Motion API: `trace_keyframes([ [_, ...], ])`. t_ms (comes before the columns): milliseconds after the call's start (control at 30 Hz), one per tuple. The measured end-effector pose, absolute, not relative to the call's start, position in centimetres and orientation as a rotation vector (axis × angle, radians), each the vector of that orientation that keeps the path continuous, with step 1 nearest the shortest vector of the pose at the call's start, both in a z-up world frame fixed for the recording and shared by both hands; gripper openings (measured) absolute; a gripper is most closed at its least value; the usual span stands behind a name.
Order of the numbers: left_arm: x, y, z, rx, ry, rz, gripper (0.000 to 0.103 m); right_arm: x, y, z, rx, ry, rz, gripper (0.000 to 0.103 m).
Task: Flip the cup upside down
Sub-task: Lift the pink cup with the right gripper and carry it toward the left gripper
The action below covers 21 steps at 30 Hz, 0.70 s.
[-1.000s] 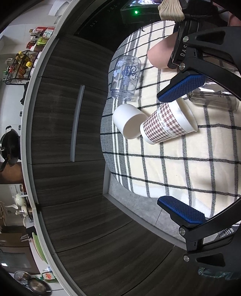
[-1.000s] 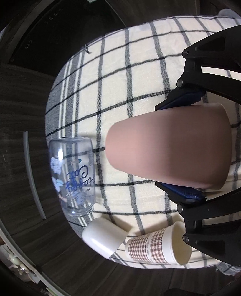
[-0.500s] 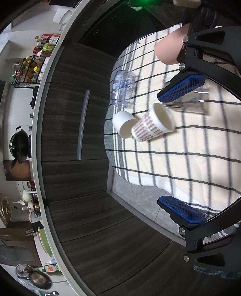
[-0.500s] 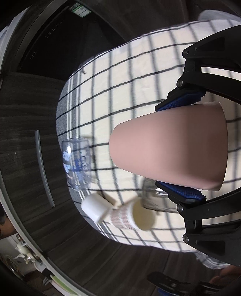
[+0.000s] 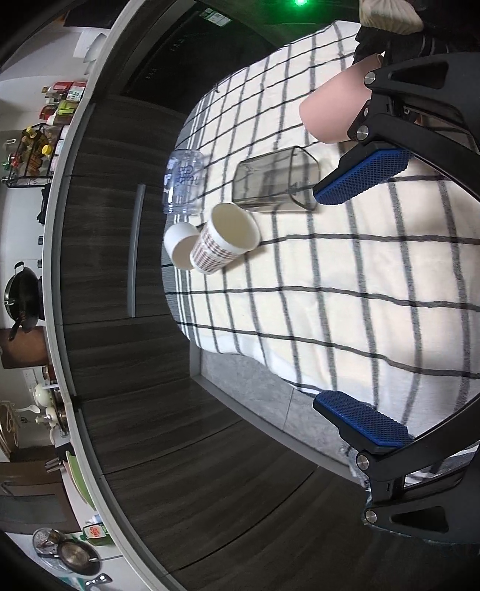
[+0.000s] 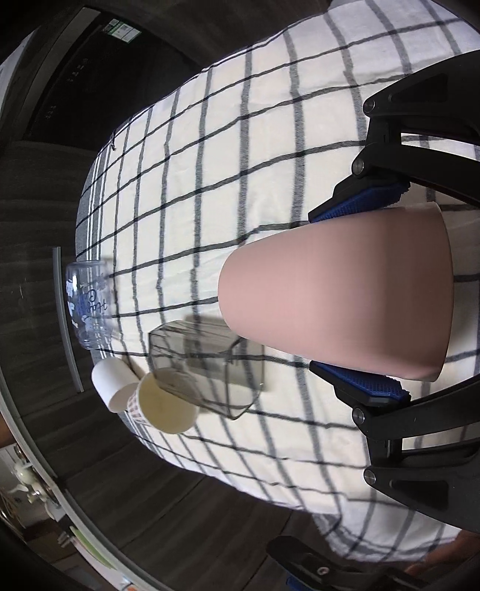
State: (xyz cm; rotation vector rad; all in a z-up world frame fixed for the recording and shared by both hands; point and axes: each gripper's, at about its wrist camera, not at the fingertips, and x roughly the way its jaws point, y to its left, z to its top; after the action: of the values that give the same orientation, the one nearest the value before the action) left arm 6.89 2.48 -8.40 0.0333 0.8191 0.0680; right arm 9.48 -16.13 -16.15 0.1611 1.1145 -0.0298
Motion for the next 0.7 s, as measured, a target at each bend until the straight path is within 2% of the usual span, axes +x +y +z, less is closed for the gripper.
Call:
trace_keyframes([
  [333, 6.3, 1.8, -9.3, 0.05, 0.831, 0.057, 0.103, 8.6, -15.9, -17.7, 0.137, 1.138, -0.044, 0.072],
  [400, 6.3, 1.8, -9.3, 0.049, 0.831, 0.057, 0.103, 8.5, -16.1, -17.5, 0.14, 1.127, -0.043, 0.075],
  [467, 6.3, 1.8, -9.2, 0.052, 0.831, 0.055, 0.103, 8.5, -16.2, -17.2, 0.143, 1.119, -0.044, 0.083],
  [700, 5.9, 1.9, -7.8, 0.038, 0.821, 0.069, 0.103, 7.8, -17.2, -15.0, 0.188, 1.083, -0.034, 0.083],
])
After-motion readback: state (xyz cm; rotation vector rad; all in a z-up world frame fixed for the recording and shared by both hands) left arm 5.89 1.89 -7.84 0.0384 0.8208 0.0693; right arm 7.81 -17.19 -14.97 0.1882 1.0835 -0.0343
